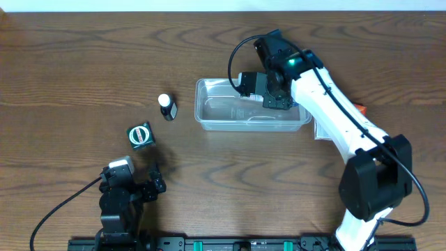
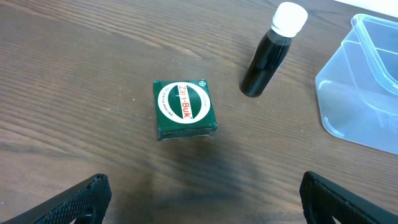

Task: Pack container
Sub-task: 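Lift the blue box with the right gripper and carry it over the container, then lower the blue box flat into the container and open the right gripper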

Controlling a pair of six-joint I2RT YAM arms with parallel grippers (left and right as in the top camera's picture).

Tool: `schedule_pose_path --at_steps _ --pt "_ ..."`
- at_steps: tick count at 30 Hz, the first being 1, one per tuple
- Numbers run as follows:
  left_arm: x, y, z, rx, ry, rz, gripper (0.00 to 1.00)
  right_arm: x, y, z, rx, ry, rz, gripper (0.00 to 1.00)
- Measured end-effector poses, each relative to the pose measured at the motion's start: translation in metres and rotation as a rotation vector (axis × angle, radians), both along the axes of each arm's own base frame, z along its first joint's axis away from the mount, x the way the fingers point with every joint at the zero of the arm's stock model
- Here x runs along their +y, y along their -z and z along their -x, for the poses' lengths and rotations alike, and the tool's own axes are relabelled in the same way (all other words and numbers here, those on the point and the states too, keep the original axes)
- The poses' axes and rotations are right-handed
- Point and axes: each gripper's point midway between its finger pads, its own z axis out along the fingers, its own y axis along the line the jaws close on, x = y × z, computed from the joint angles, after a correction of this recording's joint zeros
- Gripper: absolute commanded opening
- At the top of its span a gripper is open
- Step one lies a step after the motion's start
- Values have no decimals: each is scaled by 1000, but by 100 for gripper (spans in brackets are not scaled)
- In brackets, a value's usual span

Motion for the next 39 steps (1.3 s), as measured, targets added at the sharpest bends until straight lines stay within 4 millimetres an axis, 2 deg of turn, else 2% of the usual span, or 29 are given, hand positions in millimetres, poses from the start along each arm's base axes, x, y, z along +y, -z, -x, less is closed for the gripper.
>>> schedule_pose_path --at_steps 1,7,9,12,17,22,27,31,35,39 --pt "0 0 0 0 -1 0 98 -1 3 -1 2 1 11 29" --pt "0 0 0 0 0 0 98 -7 3 -3 -21 6 65 40" --pt "0 0 0 0 0 0 98 -3 2 -2 -28 6 74 30" --pt "0 0 0 0 0 0 98 6 1 2 -35 -3 78 3" --pt "0 0 0 0 0 0 98 21 -4 8 -52 1 61 1" --pt "0 0 0 0 0 0 98 28 -26 4 -124 81 -15 1" --pt "0 0 0 0 0 0 98 26 -43 -20 -196 361 -203 1" --pt "0 0 0 0 0 0 98 7 -43 -32 -168 618 -336 1" --pt "0 0 0 0 0 0 98 -15 -35 -39 -122 843 -417 1" --pt "0 0 0 0 -1 0 98 -16 -15 -37 -22 946 -457 1"
